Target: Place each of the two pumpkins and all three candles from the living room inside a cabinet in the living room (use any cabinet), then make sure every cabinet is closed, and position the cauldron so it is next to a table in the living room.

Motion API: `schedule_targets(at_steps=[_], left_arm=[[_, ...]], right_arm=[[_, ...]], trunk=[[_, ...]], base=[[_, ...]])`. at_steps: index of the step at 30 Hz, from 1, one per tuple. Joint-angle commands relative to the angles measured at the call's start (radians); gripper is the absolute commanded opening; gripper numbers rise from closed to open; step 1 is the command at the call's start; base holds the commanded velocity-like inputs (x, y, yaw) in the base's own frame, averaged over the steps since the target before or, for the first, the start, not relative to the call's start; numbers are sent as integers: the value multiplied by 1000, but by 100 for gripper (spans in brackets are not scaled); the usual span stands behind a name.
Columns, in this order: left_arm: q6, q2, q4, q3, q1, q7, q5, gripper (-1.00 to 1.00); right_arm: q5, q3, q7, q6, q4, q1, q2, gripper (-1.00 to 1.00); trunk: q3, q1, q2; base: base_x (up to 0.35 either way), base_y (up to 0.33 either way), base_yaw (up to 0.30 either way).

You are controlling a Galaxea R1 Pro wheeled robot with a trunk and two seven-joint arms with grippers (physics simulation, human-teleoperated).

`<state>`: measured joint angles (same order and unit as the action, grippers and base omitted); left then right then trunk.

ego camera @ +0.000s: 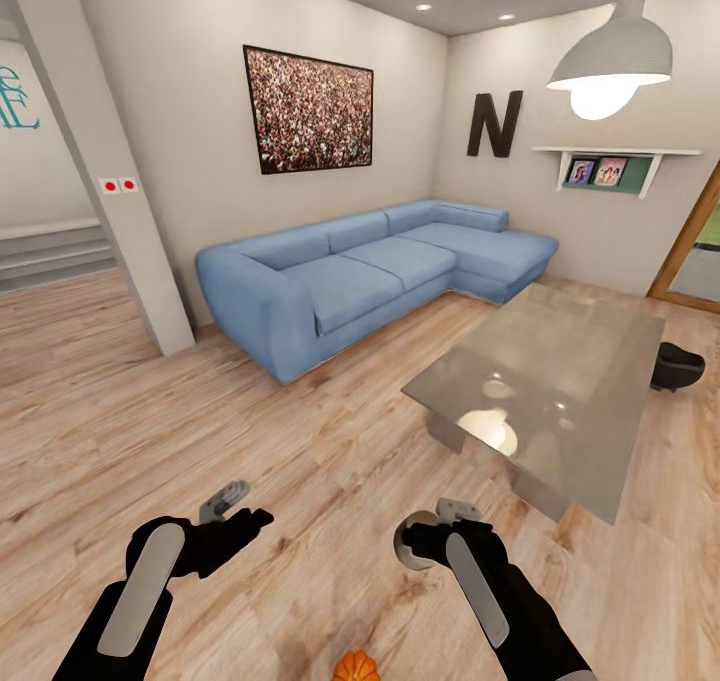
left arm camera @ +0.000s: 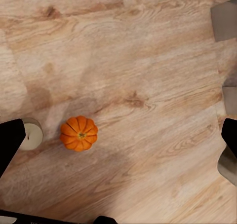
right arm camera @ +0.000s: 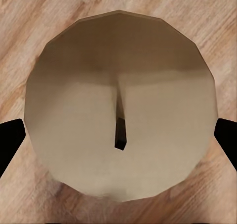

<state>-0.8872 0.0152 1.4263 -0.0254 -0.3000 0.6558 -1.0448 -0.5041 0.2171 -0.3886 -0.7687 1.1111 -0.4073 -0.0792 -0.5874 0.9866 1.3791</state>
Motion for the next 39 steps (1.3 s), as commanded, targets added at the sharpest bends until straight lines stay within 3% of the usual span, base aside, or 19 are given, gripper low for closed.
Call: schedule_targets(at_steps=[1,6,8,13,16,26,34,39], left_arm=[[2,0,-1,0,-1,10,-11,100],[63,1,-81,1,-1,11,-4,100],[75,3,-118,0,-1,11,18,100],[189,0,-227,-1,-1,13,151,100],[211,-1,-267,-1,-1,13,176,100],[213,-1,-269,-1,-2,20,181,100],[212,-1,-270,-1,-1,23,182,100],[213,-2,-270,-1,-2,72,182,100]], right_arm=[[-11,2,-10,-1,3,-1,0,-100],[-10,4,-10,-1,15,-1,1,-100],[-10,9,-10,-1,37,-2,1,-100],[-10,12,-11,-5,84,-2,2,-100],[-8,13,-12,-7,86,-2,2,-100],[-7,13,-13,-7,87,-2,0,-100],[-10,13,-13,-7,88,-2,0,-100],[-9,14,-13,-8,103,-2,0,-100]], trunk=[[-4,4,8],[-20,23,43],[-26,31,57],[-42,50,92],[-51,61,113],[-51,61,113],[-76,92,169],[-92,111,204]], base=[[0,0,0],[0,0,0],[0,0,0],[0,0,0],[0,0,0],[0,0,0],[0,0,0],[0,0,0]])
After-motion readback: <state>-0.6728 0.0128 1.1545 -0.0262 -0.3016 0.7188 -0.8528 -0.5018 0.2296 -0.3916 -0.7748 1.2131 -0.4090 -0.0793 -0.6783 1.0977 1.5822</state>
